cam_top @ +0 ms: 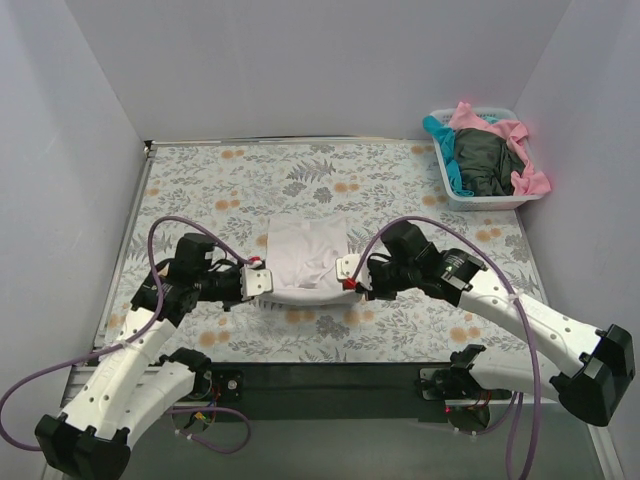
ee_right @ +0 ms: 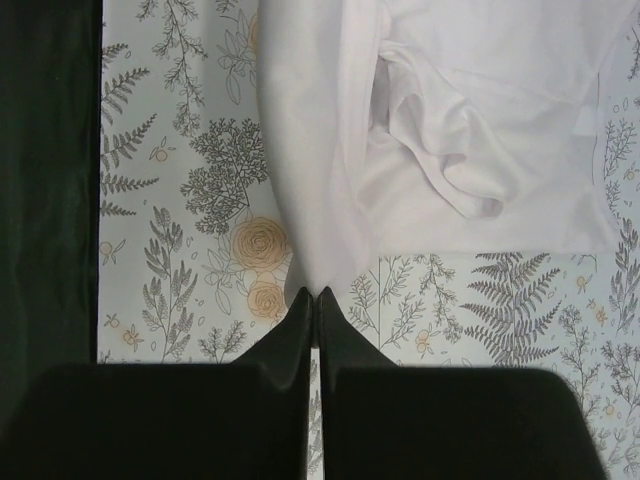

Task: Fold and stack the t-shirts
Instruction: Fold the tshirt

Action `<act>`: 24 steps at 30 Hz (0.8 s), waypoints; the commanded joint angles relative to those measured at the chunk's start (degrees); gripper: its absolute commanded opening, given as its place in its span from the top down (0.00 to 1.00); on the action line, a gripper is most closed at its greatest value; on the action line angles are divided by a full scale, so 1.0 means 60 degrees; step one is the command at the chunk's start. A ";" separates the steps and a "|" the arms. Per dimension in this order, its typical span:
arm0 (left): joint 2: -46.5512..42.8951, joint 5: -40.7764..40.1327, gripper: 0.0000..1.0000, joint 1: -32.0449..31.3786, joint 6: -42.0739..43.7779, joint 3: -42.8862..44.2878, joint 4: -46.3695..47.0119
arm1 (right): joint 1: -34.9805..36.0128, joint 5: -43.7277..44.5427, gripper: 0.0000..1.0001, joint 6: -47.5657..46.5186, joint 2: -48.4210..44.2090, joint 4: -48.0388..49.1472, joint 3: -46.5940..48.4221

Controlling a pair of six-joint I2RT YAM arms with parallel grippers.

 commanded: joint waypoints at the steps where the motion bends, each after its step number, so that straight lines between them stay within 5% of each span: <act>1: 0.0464 -0.0187 1.00 0.0099 -0.0934 0.0625 0.0411 | -0.0313 0.0010 0.99 -0.0240 0.0432 -0.0208 0.0691; 14: 0.4269 0.0150 1.00 0.1769 -0.1373 0.2220 0.3191 | -0.2759 -0.1279 0.99 -0.2042 0.3434 -0.0046 0.3254; 24: 0.8300 -0.0274 1.00 0.2194 -0.2092 0.4609 0.4293 | -0.3902 -0.1690 0.99 -0.2394 0.7649 0.0086 0.6622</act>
